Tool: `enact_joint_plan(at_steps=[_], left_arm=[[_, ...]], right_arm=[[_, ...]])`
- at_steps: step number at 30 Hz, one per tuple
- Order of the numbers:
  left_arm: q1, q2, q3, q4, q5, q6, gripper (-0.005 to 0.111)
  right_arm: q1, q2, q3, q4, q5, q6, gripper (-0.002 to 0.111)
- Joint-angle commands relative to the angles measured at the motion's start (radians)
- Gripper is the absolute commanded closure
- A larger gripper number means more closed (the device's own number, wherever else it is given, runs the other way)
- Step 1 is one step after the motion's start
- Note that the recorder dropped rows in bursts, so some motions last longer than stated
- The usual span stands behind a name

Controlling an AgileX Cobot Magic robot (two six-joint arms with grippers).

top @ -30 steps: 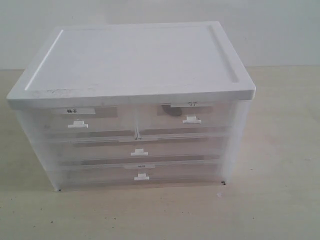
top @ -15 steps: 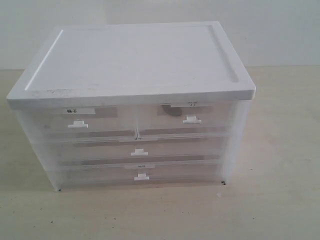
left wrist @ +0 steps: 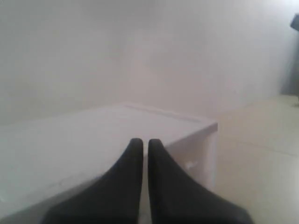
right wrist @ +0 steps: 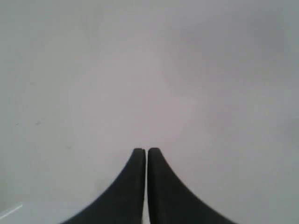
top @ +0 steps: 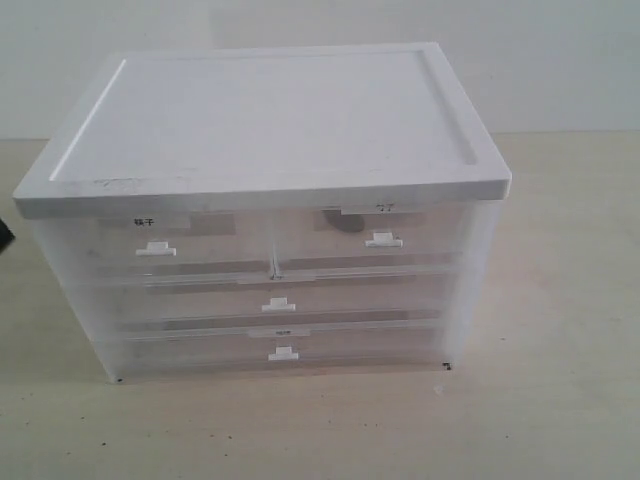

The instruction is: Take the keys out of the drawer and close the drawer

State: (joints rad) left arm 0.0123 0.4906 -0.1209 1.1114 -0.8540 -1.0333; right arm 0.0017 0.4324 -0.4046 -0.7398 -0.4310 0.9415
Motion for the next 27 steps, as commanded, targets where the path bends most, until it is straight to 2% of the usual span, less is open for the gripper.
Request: enact_joint_plan(at_steps=[1,4,6,10,13,17,20,22,27], left_arm=[[-0.006,0.172,0.031,0.037,-0.051,0.102,0.102],[-0.006,0.283,0.046,0.024,-0.101,0.208,0.102],[-0.006,0.367,0.05,-0.036,-0.12,0.288,0.102],[-0.006,0.508,0.05,-0.159,-0.153,0.414,0.102],[-0.006,0.621,0.05,-0.208,-0.224,0.5,0.102],[-0.006,0.733,0.05,-0.271,-0.281,0.575,0.102],[-0.006,0.786,0.05,-0.285,-0.334,0.586,0.102],[-0.006,0.804,0.05,-0.285,-0.361,0.608,0.102],[-0.006,0.808,0.05,-0.285,-0.365,0.624,0.102]], right_arm=[[-0.002,0.185,-0.049,-0.328,-0.255,0.213,0.108],[-0.002,0.289,-0.071,-0.404,-0.373,0.193,0.108],[-0.002,0.35,-0.078,-0.446,-0.472,0.148,0.108],[-0.002,0.442,-0.078,-0.45,-0.632,0.043,0.108],[-0.002,0.483,-0.082,-0.439,-0.681,-0.054,0.108],[-0.002,0.508,-0.102,-0.365,-0.618,-0.174,0.108],[-0.002,0.508,-0.169,-0.365,-0.497,-0.104,0.108],[-0.002,0.508,-0.244,-0.428,-0.417,-0.009,0.108],[-0.002,0.508,-0.421,-0.603,-0.169,0.047,0.108]])
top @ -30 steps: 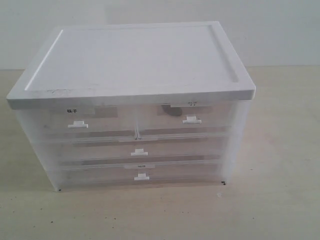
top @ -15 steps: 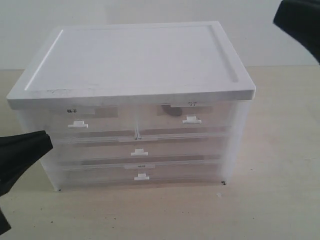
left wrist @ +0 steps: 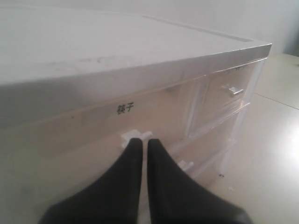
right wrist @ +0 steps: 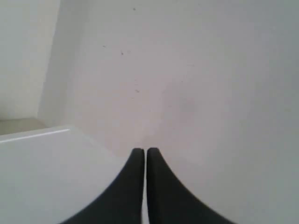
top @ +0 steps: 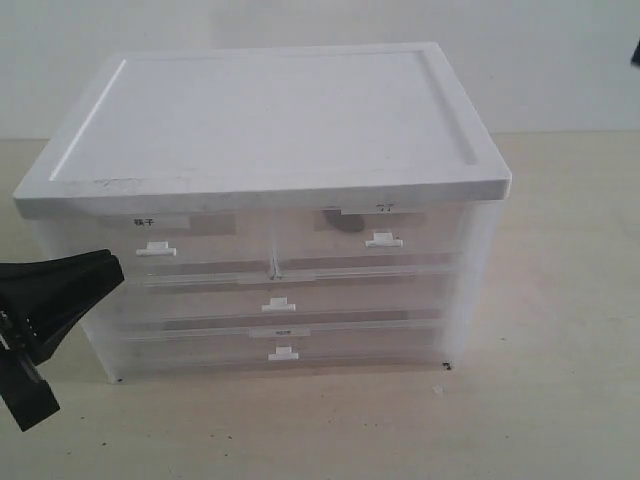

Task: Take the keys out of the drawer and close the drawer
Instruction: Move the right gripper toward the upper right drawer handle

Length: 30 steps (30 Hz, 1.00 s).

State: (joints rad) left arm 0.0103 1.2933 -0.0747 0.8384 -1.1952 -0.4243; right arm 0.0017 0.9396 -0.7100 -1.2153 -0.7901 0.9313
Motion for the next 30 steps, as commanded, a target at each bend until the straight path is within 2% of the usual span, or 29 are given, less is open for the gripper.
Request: enact_joint_plan(at_steps=[1,3,5,9,14,17,21,23,25,27,30], left_arm=[[-0.004,0.005,0.004,-0.012,-0.024,0.015,0.102],[-0.004,0.005,0.004,-0.012,-0.024,0.015,0.102],[-0.004,0.005,0.004,-0.012,-0.026,0.015,0.102],[-0.004,0.005,0.004,-0.01,-0.023,0.015,0.102],[-0.004,0.005,0.004,0.0,-0.023,0.015,0.102],[-0.004,0.005,0.004,0.0,-0.023,0.015,0.102],[-0.004,0.005,0.004,0.003,-0.026,0.015,0.102],[-0.004,0.005,0.004,0.019,-0.026,0.015,0.102],[-0.004,0.005,0.004,0.037,-0.026,0.01,0.102],[-0.004,0.005,0.004,0.041,-0.026,0.01,0.102],[-0.004,0.005,0.004,0.041,-0.026,0.01,0.102]], right_arm=[[-0.002,0.001,-0.143,-0.211,0.265,0.108,0.108],[0.0,0.001,-0.192,-0.515,0.376,0.31,0.108],[0.014,0.001,-0.203,-0.529,0.463,0.505,0.108],[0.017,0.001,-0.177,-0.529,0.45,0.547,0.108],[0.022,0.001,-0.177,-0.529,0.111,0.565,0.108],[0.061,0.001,-0.179,-0.491,-0.09,0.598,0.108],[0.164,0.001,-0.174,-0.529,-0.145,0.597,0.107],[0.206,0.001,-0.165,-0.529,-0.155,0.527,0.098],[0.247,0.001,-0.152,-0.529,-0.13,0.443,0.084],[0.297,0.001,-0.13,-0.529,-0.022,0.411,0.072],[0.386,0.001,-0.075,-0.529,0.227,0.311,0.071]])
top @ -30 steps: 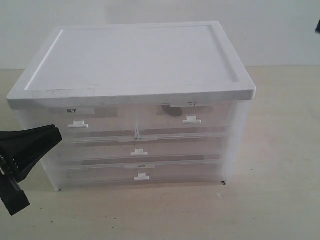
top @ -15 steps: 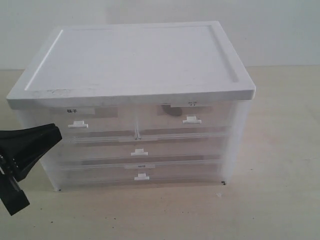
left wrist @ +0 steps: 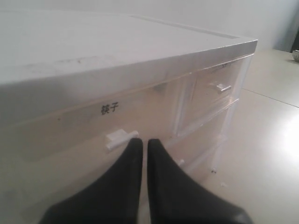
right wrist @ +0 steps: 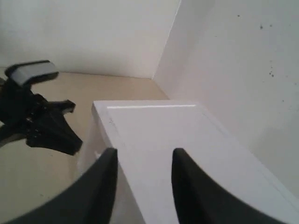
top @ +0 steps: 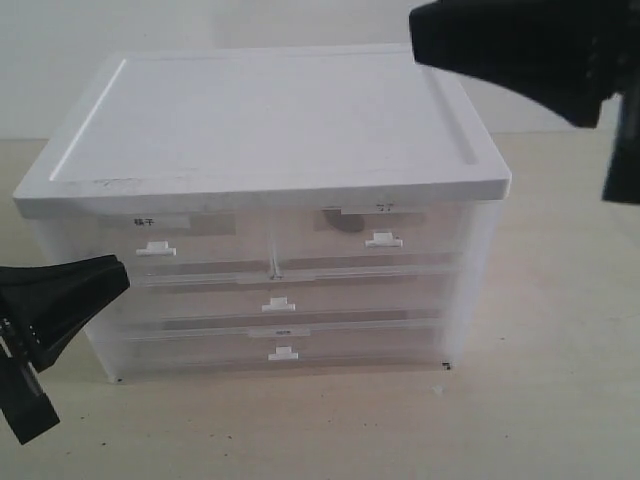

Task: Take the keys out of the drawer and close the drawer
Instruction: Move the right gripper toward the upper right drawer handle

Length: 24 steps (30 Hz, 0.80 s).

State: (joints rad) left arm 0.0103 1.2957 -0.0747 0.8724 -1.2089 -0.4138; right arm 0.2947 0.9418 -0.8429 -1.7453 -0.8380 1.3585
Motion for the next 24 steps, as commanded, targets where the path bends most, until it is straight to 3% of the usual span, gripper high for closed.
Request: enact_joint_plan(at_steps=[1,5,7,11,16,20,24], left_arm=[[-0.004,0.003,0.004,0.007,-0.012,0.0,0.102],[-0.004,0.003,0.004,0.007,-0.01,0.0,0.102],[-0.004,0.003,0.004,0.007,-0.01,0.0,0.102],[-0.004,0.003,0.004,0.003,-0.012,0.0,0.102],[-0.004,0.003,0.004,0.003,-0.012,0.0,0.102],[-0.004,0.003,0.004,0.005,-0.012,0.0,0.102],[-0.004,0.003,0.004,0.007,-0.012,0.0,0.102]], right_arm=[[0.131,-0.001,0.075,0.001,0.416,-0.141,0.071],[0.286,-0.001,0.126,0.001,0.964,-0.328,0.071],[0.339,0.003,0.138,0.015,1.127,-0.432,0.071],[0.46,0.051,0.139,0.281,1.408,-0.831,0.071],[0.612,0.085,0.146,0.5,1.471,-1.135,0.071],[0.738,0.085,0.146,0.58,1.491,-1.165,0.071],[0.799,0.116,0.173,0.621,1.415,-1.179,0.071]])
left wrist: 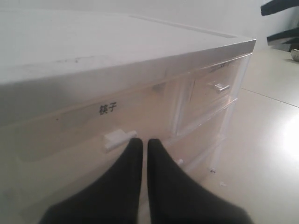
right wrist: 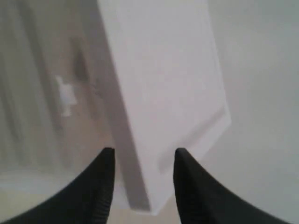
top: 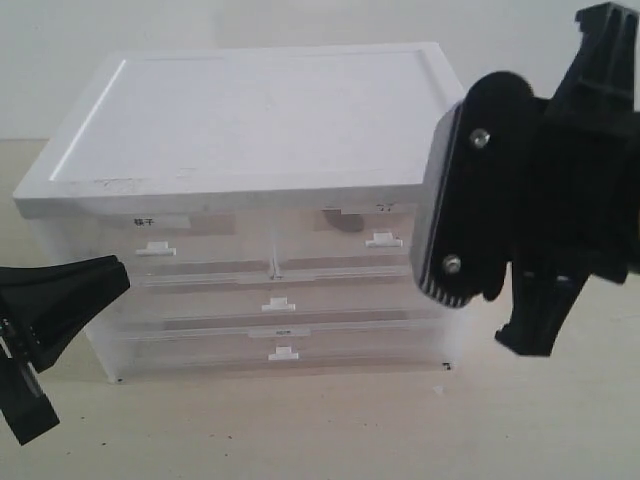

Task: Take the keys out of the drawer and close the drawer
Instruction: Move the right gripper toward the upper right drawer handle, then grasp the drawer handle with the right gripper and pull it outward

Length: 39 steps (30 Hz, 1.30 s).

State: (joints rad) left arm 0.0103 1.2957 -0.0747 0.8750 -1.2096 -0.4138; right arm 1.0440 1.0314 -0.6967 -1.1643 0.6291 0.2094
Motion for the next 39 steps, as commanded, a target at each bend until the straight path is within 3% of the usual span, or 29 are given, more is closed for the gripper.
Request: enact_joint_plan(at_steps=[1,7,10,13,29,35,38,39], left_arm=[[-0.004,0.003,0.004,0.005,-0.011,0.0,0.102],[-0.004,0.003,0.004,0.004,-0.011,0.004,0.102],[-0.004,0.003,0.004,0.004,-0.011,-0.011,0.102],[-0.004,0.003,0.004,0.004,-0.011,-0.013,0.102],[-0.004,0.003,0.004,0.012,-0.011,-0.023,0.102],[-0.004,0.003,0.004,0.018,-0.011,-0.023,0.102],[-0.004,0.003,0.004,0.018,-0.011,-0.023,0.102],[-0.004,0.003,0.004,0.018,-0.011,-0.023,0.102]], right_arm=[[0.052,0.045,0.042,0.035,-0.085,-0.034,0.071],[0.052,0.182,0.058,-0.046,-0.112,-0.021,0.071],[0.052,0.233,0.058,-0.151,-0.152,0.083,0.071],[0.052,0.27,0.058,-0.273,-0.077,0.164,0.071],[0.052,0.389,0.058,-0.37,0.006,0.293,0.071],[0.052,0.408,0.058,-0.541,0.129,0.557,0.072],[0.052,0.408,0.058,-0.548,0.104,0.603,0.084],[0.052,0.408,0.058,-0.543,0.104,0.603,0.098]])
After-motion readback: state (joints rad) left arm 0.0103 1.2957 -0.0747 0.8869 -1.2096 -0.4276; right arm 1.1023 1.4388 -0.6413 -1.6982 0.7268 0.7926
